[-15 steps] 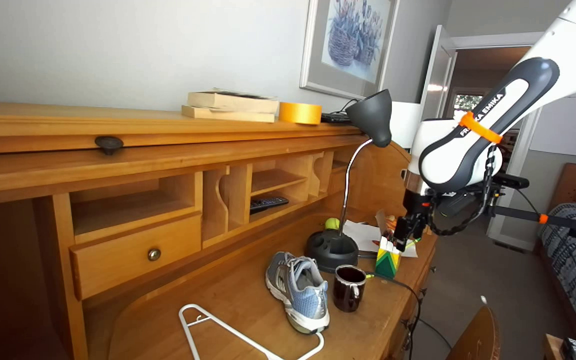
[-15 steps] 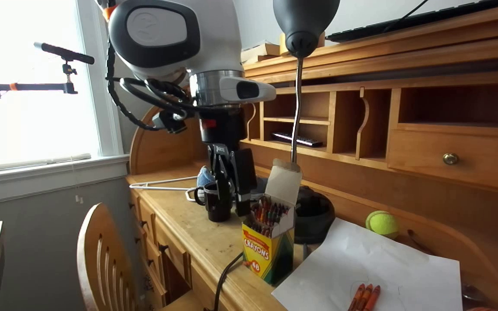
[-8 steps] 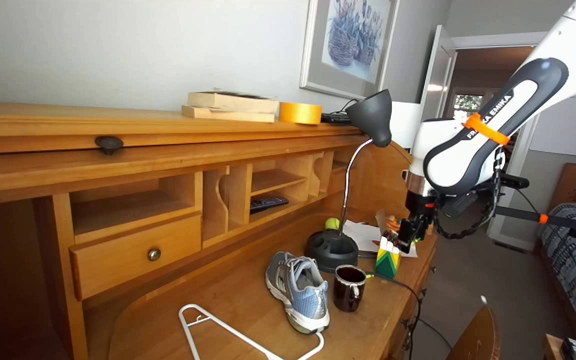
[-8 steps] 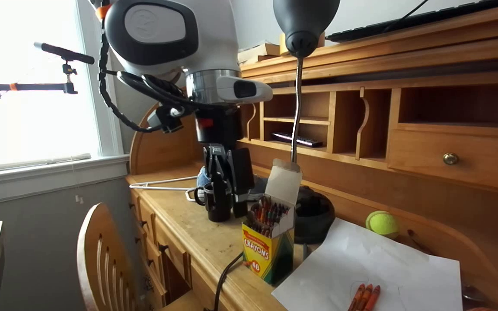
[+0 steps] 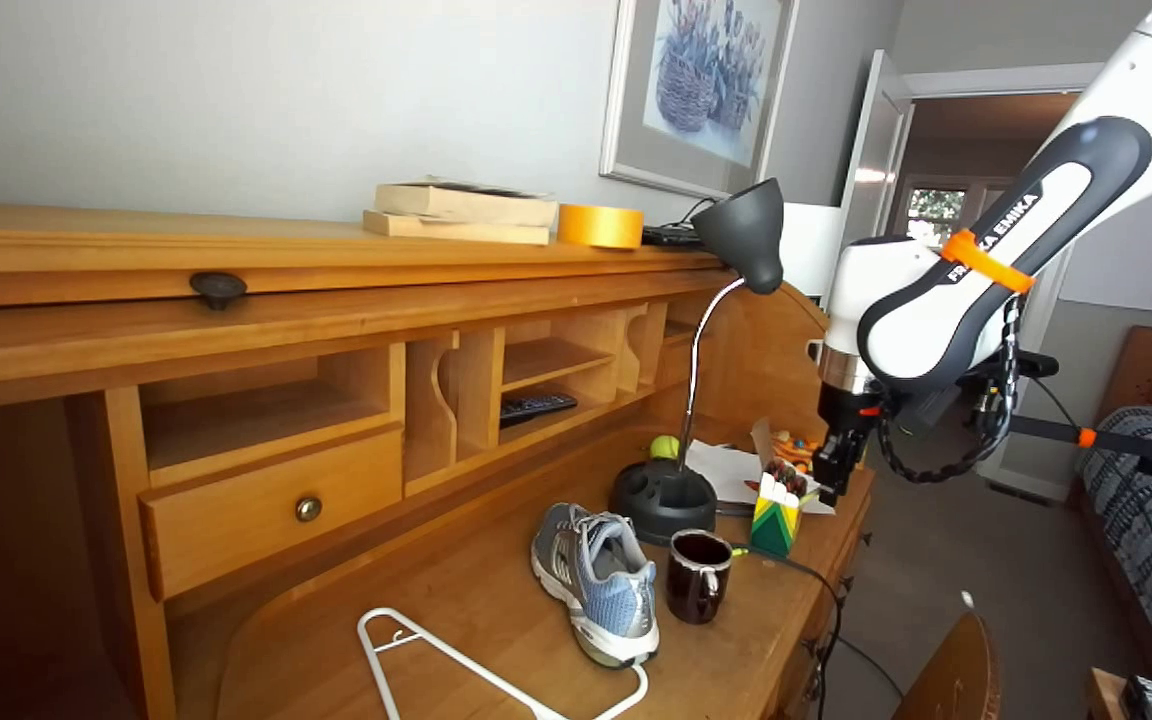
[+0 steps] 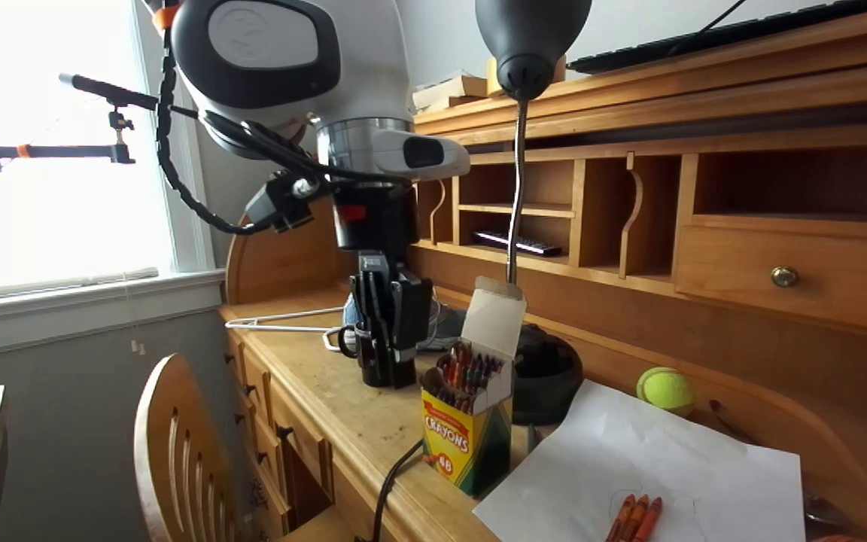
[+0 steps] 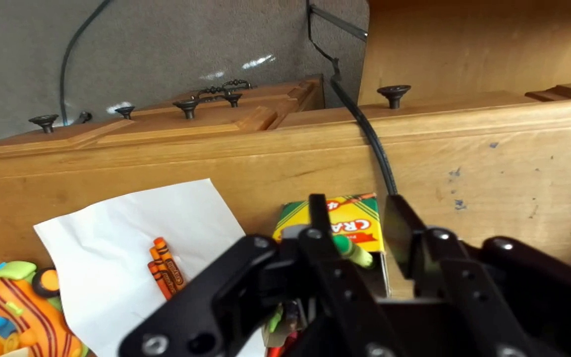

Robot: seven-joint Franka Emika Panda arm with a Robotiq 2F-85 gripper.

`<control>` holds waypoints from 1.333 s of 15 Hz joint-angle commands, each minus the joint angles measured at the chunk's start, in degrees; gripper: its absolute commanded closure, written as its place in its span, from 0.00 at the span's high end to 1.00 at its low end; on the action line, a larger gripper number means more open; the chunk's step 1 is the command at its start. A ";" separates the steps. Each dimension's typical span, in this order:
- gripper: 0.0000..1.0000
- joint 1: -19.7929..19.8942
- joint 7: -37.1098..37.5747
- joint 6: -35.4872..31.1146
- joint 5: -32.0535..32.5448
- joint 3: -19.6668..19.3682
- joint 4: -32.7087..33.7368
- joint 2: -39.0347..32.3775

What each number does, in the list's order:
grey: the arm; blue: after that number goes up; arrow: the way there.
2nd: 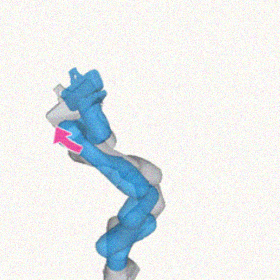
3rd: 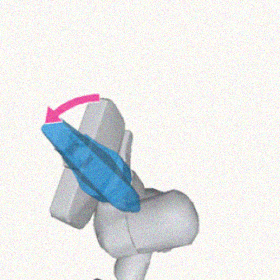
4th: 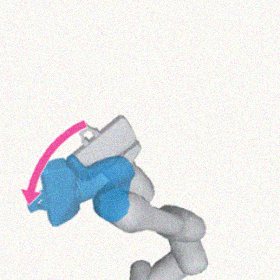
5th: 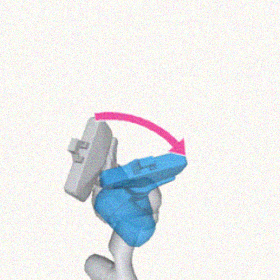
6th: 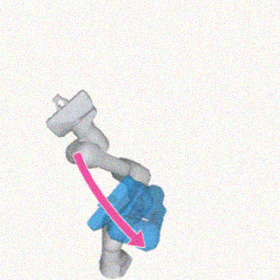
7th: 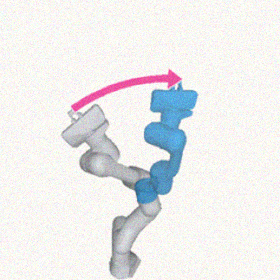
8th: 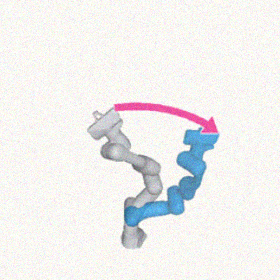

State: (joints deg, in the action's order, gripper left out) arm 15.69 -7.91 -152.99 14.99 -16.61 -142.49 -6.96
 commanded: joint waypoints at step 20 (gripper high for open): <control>0.03 2.23 -14.50 -0.23 -10.75 1.13 0.01 1.99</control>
State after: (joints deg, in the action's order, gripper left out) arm 16.66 -17.70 -153.28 9.19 -16.77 -142.08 -6.37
